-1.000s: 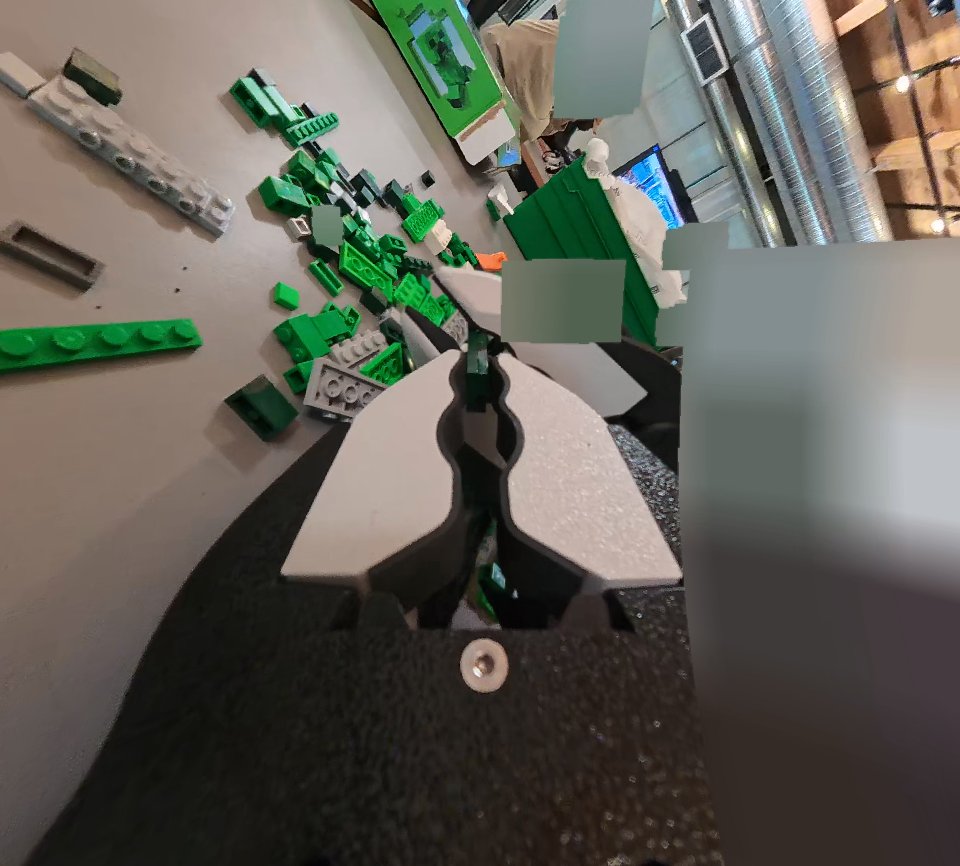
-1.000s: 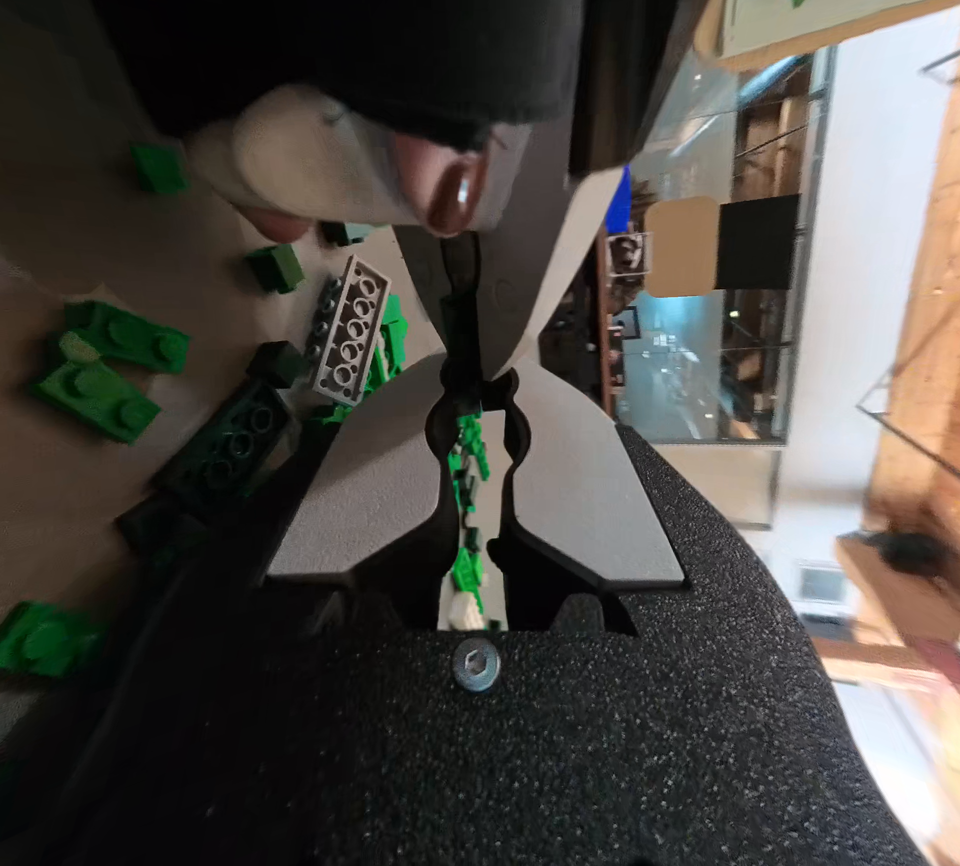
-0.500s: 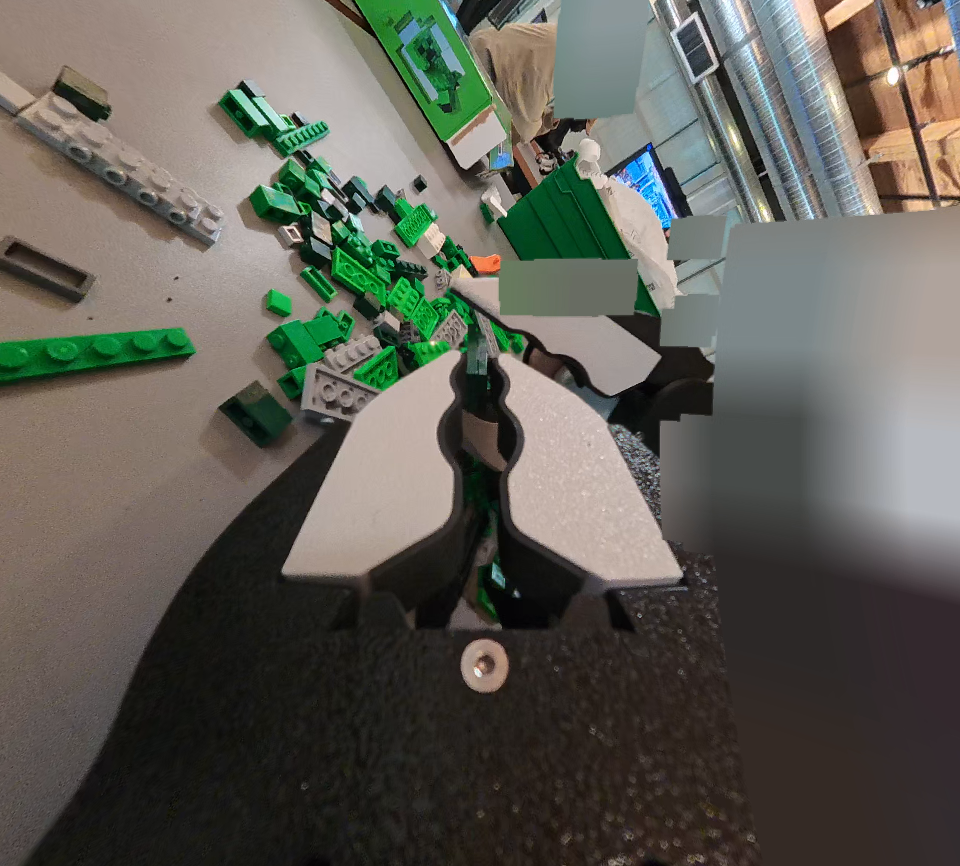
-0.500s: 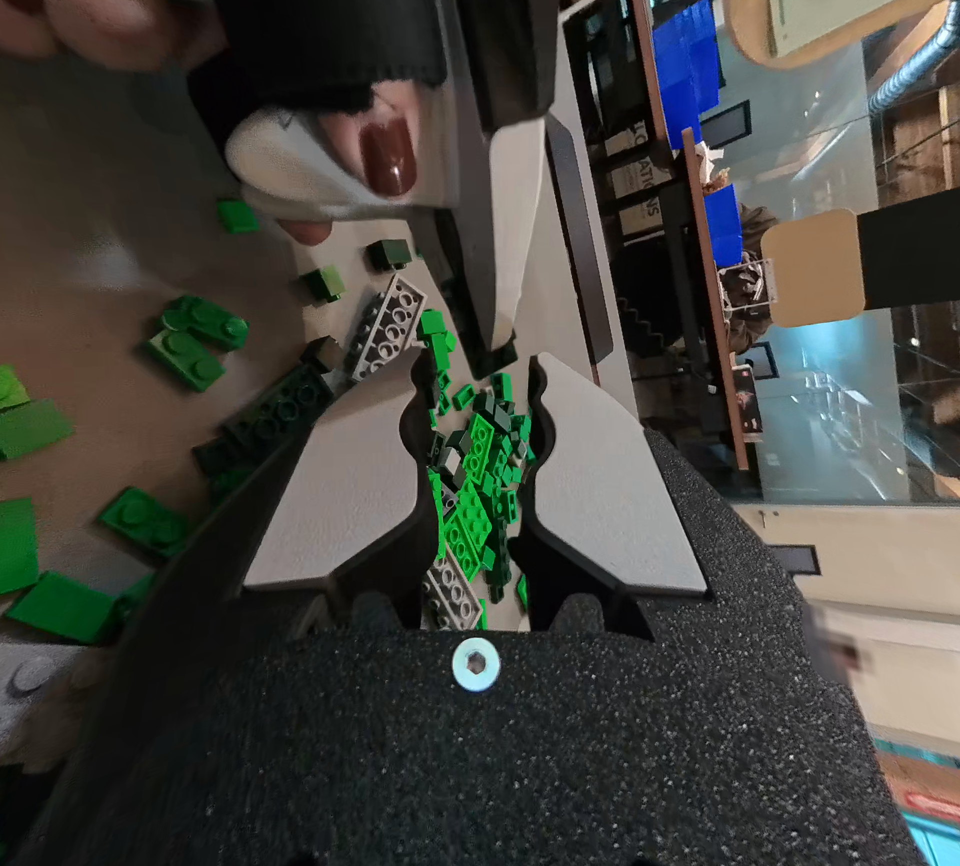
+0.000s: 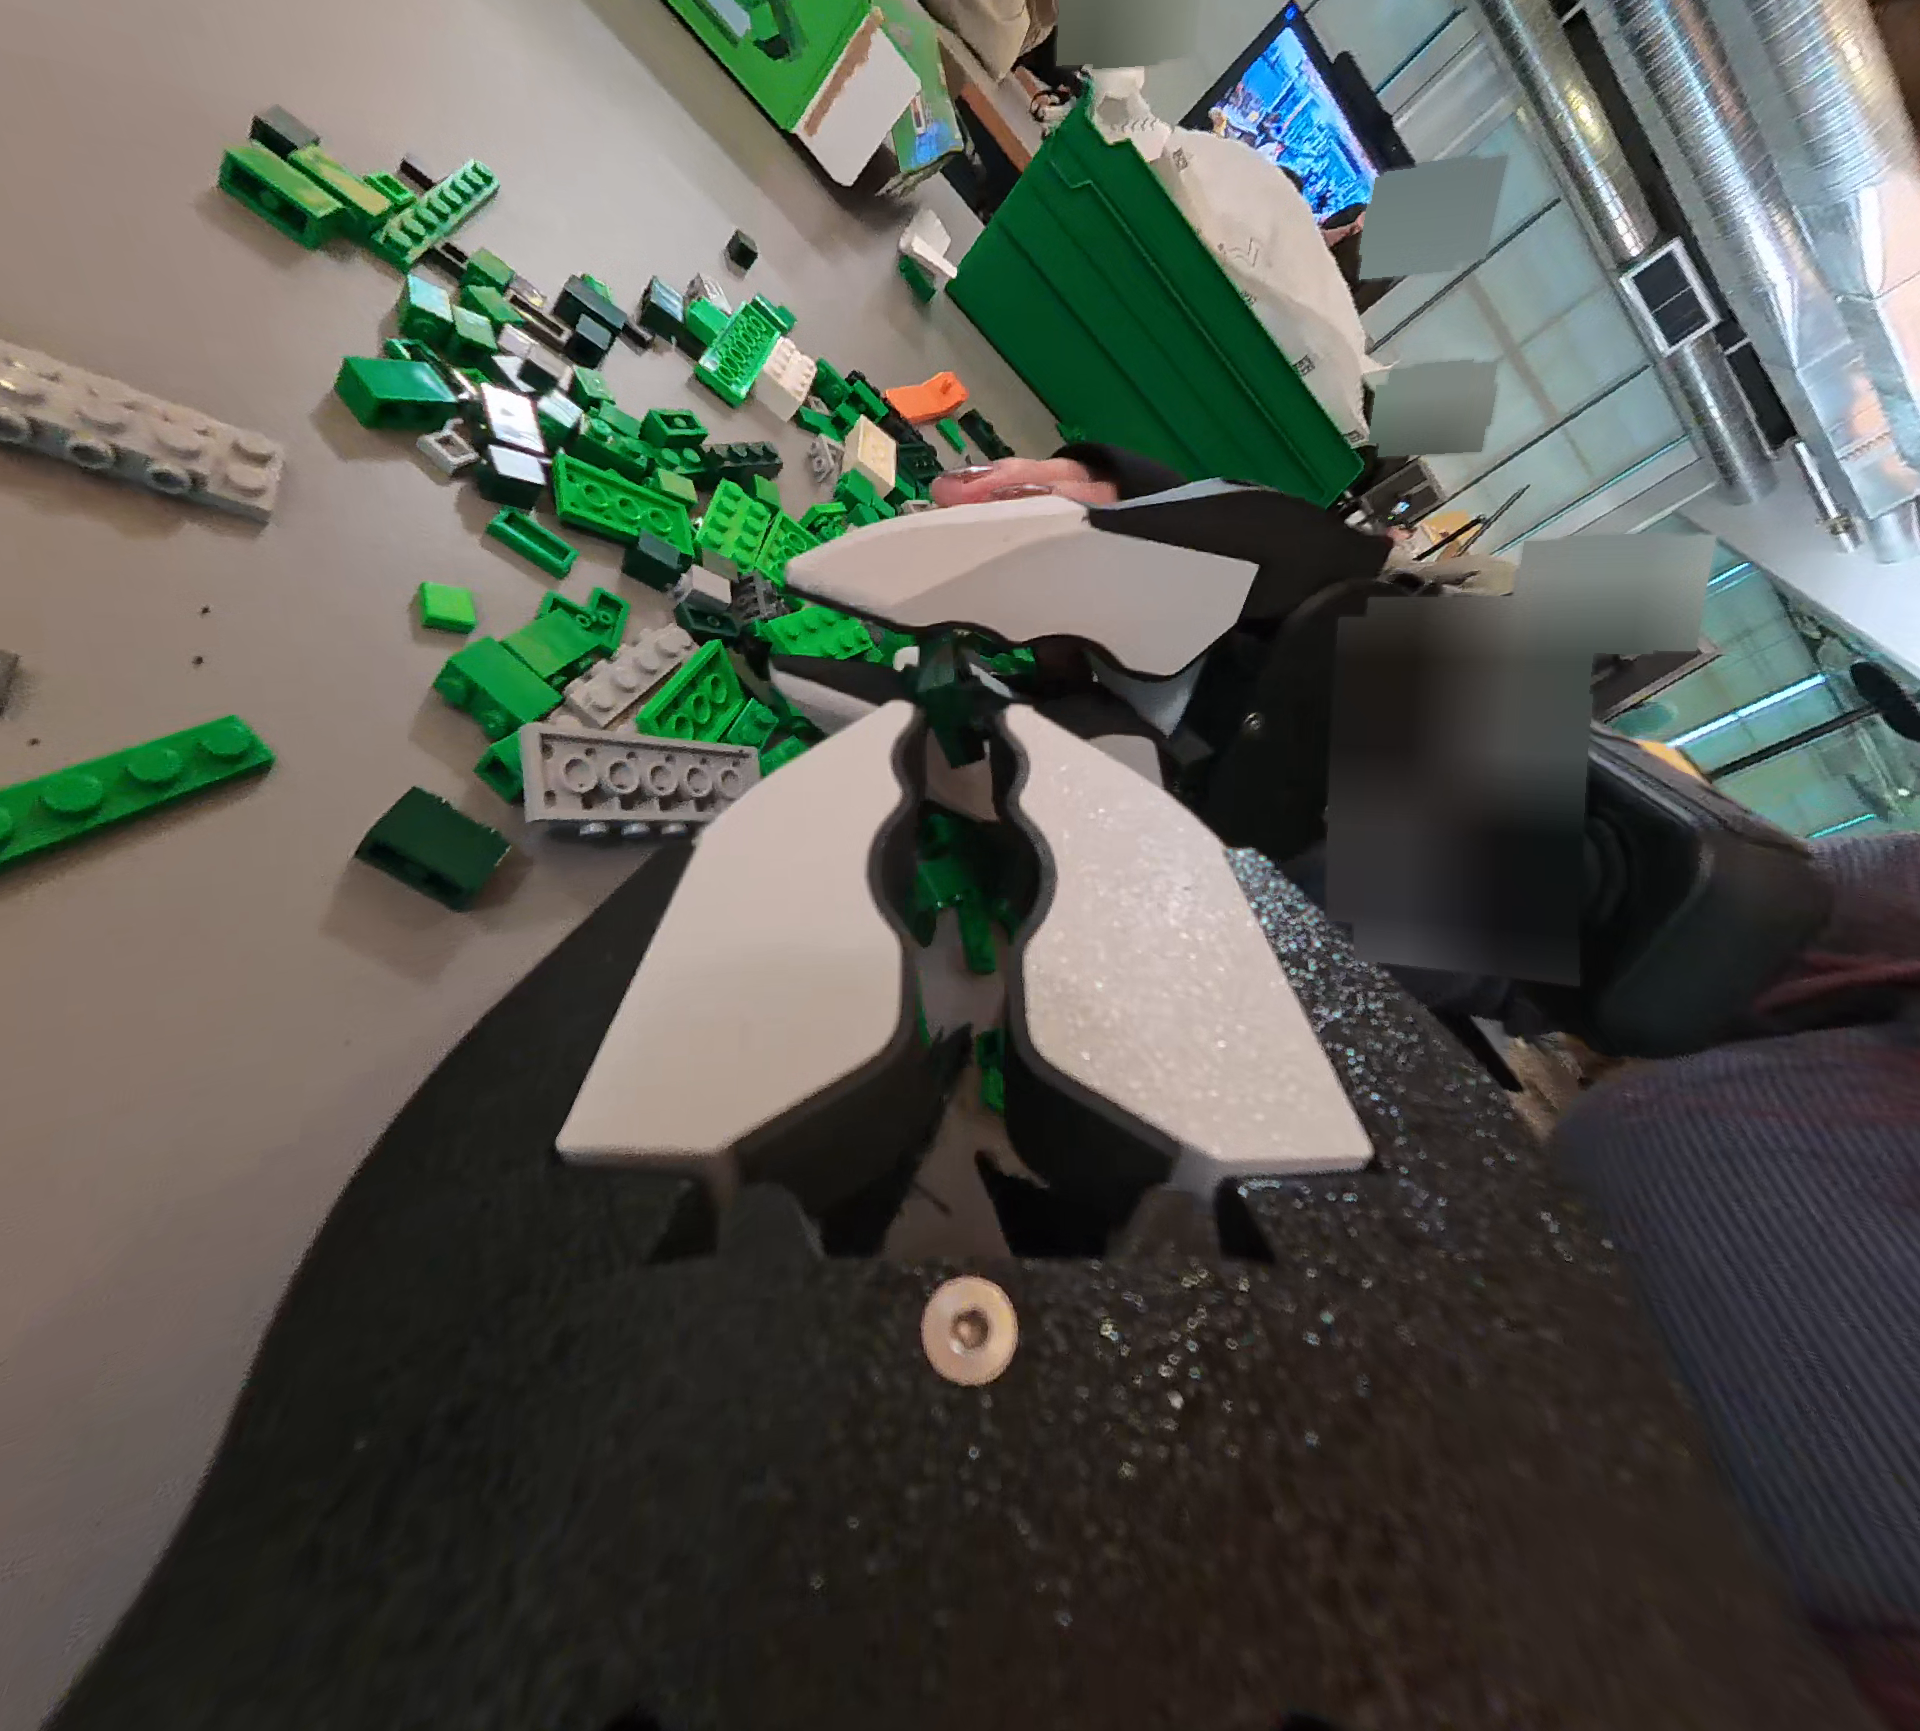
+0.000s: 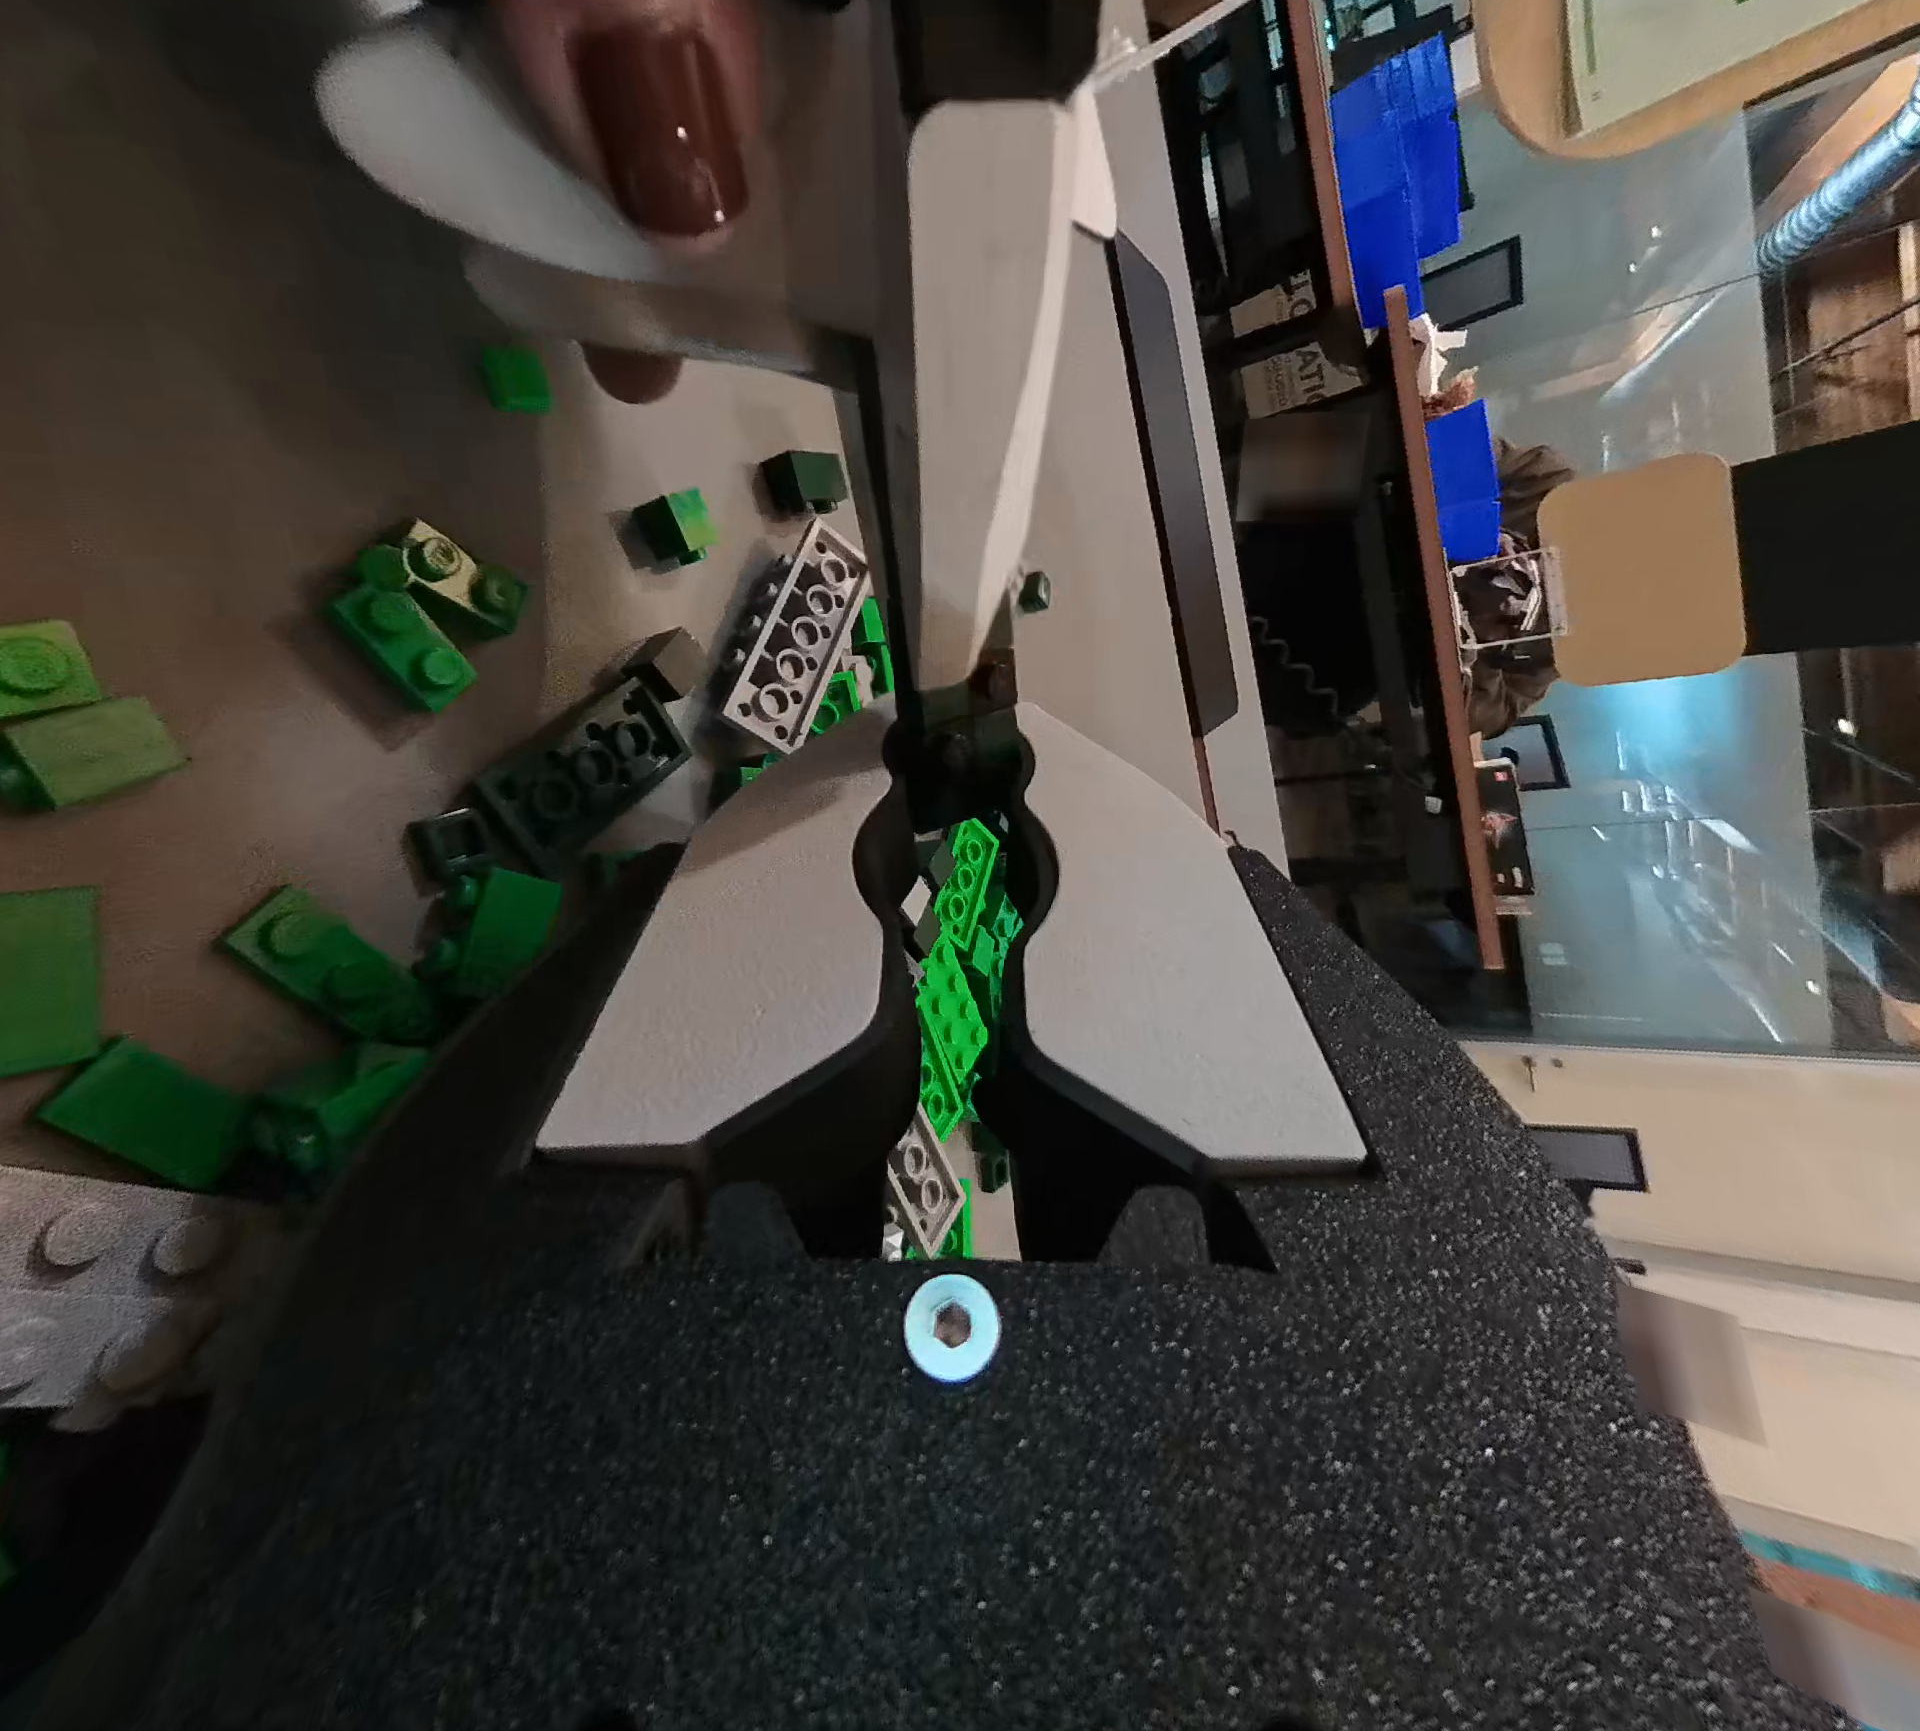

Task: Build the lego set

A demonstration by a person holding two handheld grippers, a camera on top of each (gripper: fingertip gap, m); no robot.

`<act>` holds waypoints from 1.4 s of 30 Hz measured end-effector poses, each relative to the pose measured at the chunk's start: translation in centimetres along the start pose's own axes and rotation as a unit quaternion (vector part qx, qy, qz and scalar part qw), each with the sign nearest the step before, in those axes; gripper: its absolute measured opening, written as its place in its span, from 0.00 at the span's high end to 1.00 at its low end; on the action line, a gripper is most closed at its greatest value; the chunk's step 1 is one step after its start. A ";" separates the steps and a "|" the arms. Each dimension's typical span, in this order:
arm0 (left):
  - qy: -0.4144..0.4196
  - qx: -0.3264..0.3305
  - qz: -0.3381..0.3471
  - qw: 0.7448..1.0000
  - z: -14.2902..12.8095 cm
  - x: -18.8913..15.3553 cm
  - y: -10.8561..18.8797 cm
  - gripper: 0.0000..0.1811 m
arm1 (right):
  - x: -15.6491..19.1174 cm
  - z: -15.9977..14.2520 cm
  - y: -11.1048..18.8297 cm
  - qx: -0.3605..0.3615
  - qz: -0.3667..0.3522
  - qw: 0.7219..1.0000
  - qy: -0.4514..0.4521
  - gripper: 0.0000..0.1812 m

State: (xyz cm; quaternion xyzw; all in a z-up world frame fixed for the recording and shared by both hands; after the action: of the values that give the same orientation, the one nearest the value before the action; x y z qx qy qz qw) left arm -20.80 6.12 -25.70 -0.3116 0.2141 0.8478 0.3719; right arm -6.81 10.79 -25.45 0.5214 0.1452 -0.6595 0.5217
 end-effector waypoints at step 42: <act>0.187 -0.032 -0.042 0.981 0.3 2.5 0.3 0.97 | 2.0 1.9 -2.0 0.092 -0.160 0.955 0.231 0.91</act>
State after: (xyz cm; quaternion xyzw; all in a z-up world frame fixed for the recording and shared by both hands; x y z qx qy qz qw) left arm -22.49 7.34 -27.17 -0.4851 0.2394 0.7646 0.3505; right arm -9.37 9.14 -27.02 0.6748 0.2821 -0.6065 0.3117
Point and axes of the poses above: each gripper's, where its closed fingertips meet, y back along the fingers, z out of its top, x = y × z across the jaws, the point moved 10 cm from there along y, back along the fingers, and after that the axes turned 3 degrees about -x, right-handed, at the moved point
